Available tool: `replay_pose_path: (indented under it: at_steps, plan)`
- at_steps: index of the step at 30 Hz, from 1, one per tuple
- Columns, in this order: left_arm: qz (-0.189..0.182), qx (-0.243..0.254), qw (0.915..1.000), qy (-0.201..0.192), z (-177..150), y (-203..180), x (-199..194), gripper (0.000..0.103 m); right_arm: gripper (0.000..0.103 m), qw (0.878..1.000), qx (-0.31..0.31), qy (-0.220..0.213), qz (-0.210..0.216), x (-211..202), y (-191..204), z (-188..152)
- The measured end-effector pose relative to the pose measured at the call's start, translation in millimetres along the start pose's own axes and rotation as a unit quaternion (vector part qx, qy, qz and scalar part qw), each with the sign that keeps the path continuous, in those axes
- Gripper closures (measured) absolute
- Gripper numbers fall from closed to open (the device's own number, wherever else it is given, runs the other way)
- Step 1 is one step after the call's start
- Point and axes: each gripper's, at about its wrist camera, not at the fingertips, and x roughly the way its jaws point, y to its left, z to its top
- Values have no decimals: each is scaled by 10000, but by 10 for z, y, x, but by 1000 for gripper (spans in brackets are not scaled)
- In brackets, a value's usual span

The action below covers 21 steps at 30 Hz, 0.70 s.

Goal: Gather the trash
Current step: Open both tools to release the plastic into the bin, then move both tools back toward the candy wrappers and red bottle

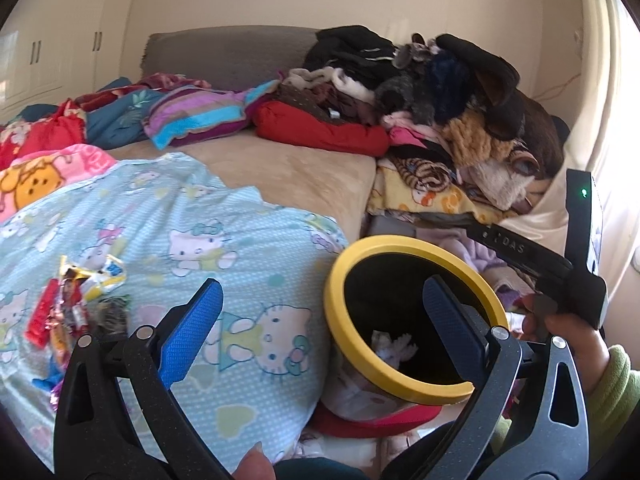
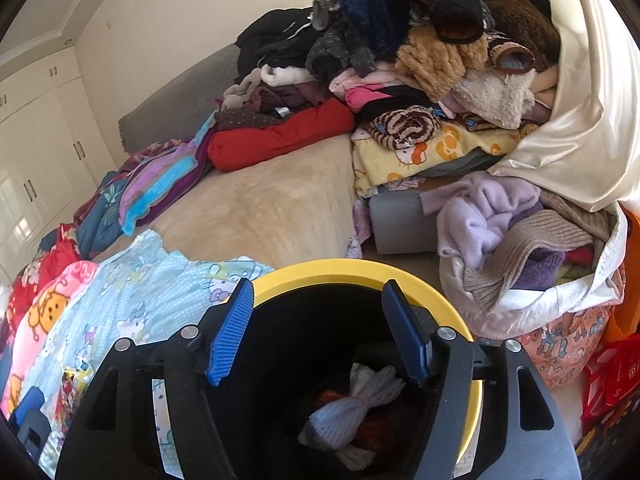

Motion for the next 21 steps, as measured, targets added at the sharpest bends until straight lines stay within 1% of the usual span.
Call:
replay_pose_path:
  at_steps: [3,21]
  plan:
    - [100,-88,9999,-62,9,89,-65,11,35,9999,-100,-2,64,-27,99,-22]
    - [594,-559,9957,-431,107,563,-415,11,32,9949,-711,82,712,-229,756,-179]
